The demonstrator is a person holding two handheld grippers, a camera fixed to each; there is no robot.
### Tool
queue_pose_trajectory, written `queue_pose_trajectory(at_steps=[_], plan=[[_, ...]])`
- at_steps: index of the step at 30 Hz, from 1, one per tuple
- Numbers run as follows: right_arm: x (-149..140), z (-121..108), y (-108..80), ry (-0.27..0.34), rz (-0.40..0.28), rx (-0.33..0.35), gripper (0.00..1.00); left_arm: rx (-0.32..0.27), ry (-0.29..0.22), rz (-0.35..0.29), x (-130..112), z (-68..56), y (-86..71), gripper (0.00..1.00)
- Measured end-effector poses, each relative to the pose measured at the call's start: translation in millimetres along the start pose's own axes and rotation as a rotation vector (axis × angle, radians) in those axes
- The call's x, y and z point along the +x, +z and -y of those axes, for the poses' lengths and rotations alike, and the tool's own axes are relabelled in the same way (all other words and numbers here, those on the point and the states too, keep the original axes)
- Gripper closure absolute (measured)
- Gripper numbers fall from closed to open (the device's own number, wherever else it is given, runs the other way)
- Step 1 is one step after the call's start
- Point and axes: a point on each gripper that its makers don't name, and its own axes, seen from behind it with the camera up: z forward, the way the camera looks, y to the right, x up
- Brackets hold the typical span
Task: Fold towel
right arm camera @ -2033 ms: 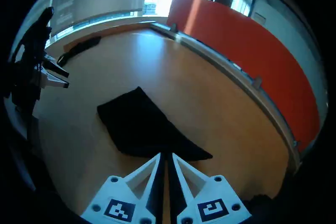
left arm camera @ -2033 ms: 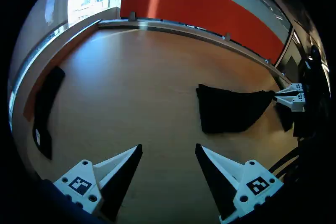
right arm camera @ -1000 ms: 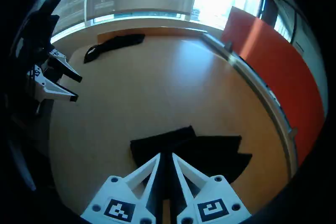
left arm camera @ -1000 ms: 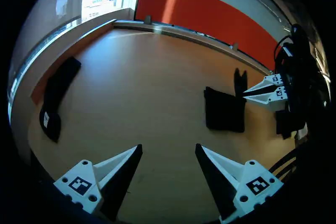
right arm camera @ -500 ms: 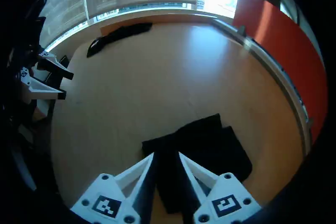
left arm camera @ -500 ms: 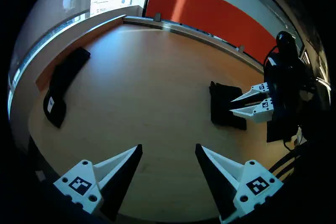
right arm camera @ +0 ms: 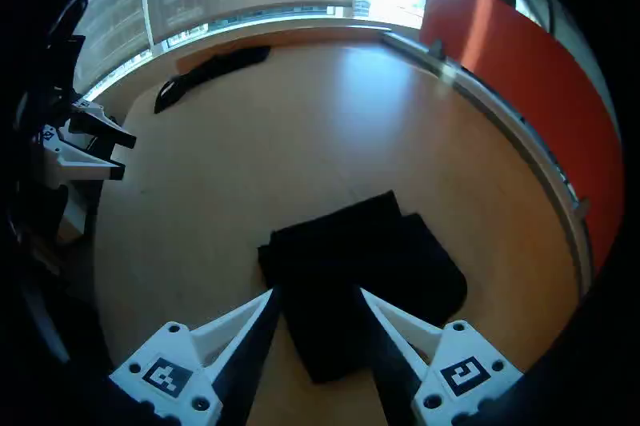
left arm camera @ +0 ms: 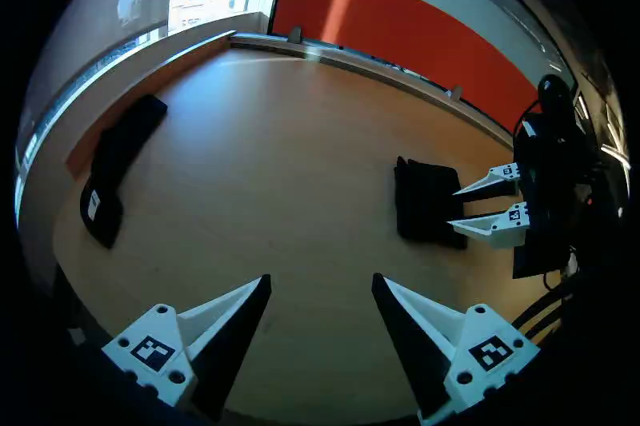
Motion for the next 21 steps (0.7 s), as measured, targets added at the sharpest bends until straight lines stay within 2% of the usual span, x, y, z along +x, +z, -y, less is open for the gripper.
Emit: queue_pose_trajectory(at_steps=[5,14,21], plan=[[-24.2,1.9,-6.4,0.042,0.020,-0.010,0.34,0.002,-0.003,0.001,-0.3,0.0,1.5,0.06],[-55.1,4.7,-15.5,0.110,0.042,-0.026,0.34,-0.008,0.001,0.003,0.7,-7.3,5.5,0.06],[-70.7,2.3,-17.6,0.120,0.064,-0.043,0.34,-0.016,0.007,0.005,0.8,-12.6,7.6,0.06]])
